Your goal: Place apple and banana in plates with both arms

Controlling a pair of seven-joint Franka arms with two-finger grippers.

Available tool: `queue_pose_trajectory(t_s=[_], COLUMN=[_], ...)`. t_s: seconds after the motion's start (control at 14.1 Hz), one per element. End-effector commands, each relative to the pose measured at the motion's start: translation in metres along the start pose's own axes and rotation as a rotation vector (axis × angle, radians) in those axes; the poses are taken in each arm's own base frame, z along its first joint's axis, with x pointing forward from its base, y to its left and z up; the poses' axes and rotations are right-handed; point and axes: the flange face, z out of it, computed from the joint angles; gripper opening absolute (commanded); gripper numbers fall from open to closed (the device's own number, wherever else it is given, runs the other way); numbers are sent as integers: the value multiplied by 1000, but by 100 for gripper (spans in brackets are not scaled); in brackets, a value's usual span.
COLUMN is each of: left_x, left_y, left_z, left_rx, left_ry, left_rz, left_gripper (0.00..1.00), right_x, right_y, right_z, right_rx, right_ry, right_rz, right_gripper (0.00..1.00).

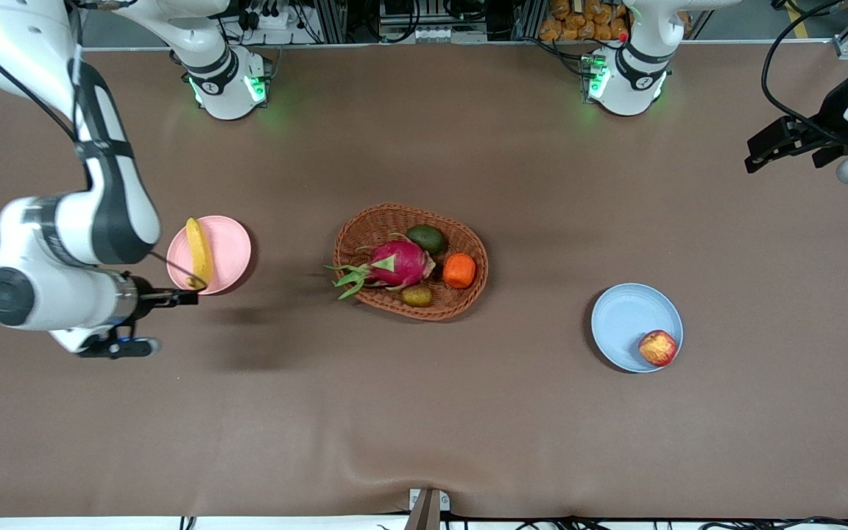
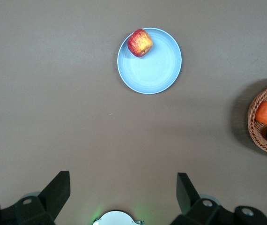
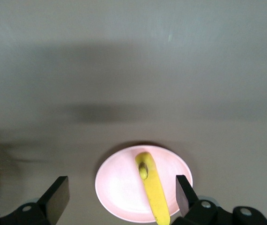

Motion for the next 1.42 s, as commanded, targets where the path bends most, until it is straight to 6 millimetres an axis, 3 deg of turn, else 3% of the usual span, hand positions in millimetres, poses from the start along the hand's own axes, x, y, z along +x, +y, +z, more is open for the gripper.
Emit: queue_pose_trajectory(t_s=[0.0,0.28,0.5,0.64,0.85,1.0,1.14,1.35], left_x=[-8,-8,-8,-8,-9,-9,-8,-8], left_y=[-2,-1,-1,-2,-2,-2,-1,-1], left_z=[-5,-5,-5,-5,-6,-6,-6,-7], left_rx=[-21,-22,-21,-22,-21,-21,-21,-20], left_ry=[-2,-2,-2,-2,0,0,0,1], left_rz=[-11,-7,-6,-4,-5,-5,-3,0], left_gripper=[100,100,100,100,100,100,100,100], right_x=[1,-34,-99,-130,-171,-198,-206,-201], right_y=[5,4,0,3,5,11,14,21], right_z=[-59,-162,-234,-258,-277,-275,-261,-261], right_rx=[35,19,20,21,5,-21,-30,-45], right_ry=[52,68,89,114,151,152,140,153], right_rz=[9,-68,-70,-64,-60,-46,-39,-29], right_gripper=[100,100,100,100,100,100,100,100])
